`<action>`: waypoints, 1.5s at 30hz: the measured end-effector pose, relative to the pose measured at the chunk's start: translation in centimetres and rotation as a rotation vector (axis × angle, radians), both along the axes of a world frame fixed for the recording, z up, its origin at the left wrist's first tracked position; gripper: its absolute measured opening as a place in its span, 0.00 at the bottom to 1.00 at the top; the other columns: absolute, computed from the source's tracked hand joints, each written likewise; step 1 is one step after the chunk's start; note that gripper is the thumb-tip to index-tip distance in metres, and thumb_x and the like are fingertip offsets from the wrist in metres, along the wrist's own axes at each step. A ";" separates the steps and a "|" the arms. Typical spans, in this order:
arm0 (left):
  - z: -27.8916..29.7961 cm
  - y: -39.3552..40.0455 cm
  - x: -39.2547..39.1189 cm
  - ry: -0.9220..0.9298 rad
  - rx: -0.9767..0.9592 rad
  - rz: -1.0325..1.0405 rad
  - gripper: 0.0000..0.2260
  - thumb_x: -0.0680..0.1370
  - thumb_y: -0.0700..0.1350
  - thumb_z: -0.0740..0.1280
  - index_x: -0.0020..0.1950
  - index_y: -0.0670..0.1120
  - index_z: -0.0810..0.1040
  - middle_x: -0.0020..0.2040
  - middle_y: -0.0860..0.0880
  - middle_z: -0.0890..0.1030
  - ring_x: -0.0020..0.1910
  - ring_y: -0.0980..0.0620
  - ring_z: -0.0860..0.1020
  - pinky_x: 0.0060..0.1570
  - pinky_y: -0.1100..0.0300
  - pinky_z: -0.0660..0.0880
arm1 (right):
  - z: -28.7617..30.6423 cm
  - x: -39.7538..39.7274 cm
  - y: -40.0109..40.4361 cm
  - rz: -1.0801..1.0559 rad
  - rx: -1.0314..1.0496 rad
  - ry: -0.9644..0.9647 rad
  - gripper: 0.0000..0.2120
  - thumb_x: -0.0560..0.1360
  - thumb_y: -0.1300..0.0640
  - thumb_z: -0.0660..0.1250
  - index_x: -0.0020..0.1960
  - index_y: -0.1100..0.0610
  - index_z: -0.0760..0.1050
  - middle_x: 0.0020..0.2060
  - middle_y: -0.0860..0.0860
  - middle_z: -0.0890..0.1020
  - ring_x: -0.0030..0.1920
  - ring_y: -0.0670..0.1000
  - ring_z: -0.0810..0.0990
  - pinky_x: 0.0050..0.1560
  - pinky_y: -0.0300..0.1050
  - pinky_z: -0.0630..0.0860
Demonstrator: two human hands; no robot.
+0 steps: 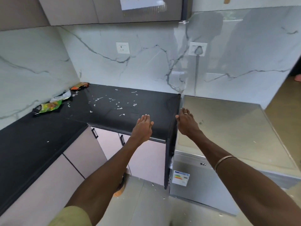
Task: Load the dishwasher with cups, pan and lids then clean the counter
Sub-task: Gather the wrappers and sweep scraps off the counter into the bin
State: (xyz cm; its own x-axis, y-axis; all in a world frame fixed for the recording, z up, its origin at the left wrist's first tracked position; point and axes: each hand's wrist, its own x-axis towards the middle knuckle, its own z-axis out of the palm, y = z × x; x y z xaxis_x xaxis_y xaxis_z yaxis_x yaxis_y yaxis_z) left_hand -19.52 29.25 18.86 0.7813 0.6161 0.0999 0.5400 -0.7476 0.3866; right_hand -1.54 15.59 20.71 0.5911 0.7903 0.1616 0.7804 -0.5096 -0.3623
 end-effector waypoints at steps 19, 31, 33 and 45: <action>1.5 21.2 -12.4 -0.024 -0.013 0.606 0.24 0.86 0.49 0.48 0.79 0.39 0.52 0.80 0.42 0.54 0.79 0.45 0.50 0.77 0.52 0.46 | 1.1 -6.3 30.8 0.504 -0.055 -0.059 0.26 0.84 0.53 0.49 0.78 0.64 0.51 0.78 0.59 0.54 0.78 0.59 0.50 0.78 0.54 0.50; 1.9 36.2 -22.4 -0.052 -0.047 0.772 0.25 0.85 0.50 0.49 0.79 0.39 0.53 0.80 0.42 0.54 0.79 0.45 0.50 0.77 0.52 0.48 | 1.3 -15.0 50.5 0.594 -0.037 -0.014 0.26 0.84 0.52 0.49 0.77 0.64 0.54 0.77 0.60 0.56 0.78 0.59 0.52 0.77 0.55 0.53; 1.6 38.1 -23.1 -0.057 -0.058 0.770 0.25 0.85 0.50 0.49 0.79 0.39 0.53 0.80 0.42 0.54 0.79 0.45 0.50 0.77 0.52 0.48 | 1.3 -16.3 53.3 0.596 -0.025 -0.003 0.26 0.84 0.52 0.49 0.77 0.65 0.54 0.77 0.61 0.56 0.78 0.59 0.53 0.77 0.54 0.53; -1.7 51.5 -24.7 -0.083 -0.162 0.846 0.25 0.86 0.50 0.48 0.79 0.39 0.51 0.80 0.43 0.52 0.79 0.46 0.49 0.78 0.52 0.47 | -0.9 -21.0 69.4 0.701 -0.078 0.047 0.27 0.84 0.51 0.48 0.78 0.63 0.50 0.78 0.59 0.52 0.79 0.57 0.48 0.78 0.54 0.50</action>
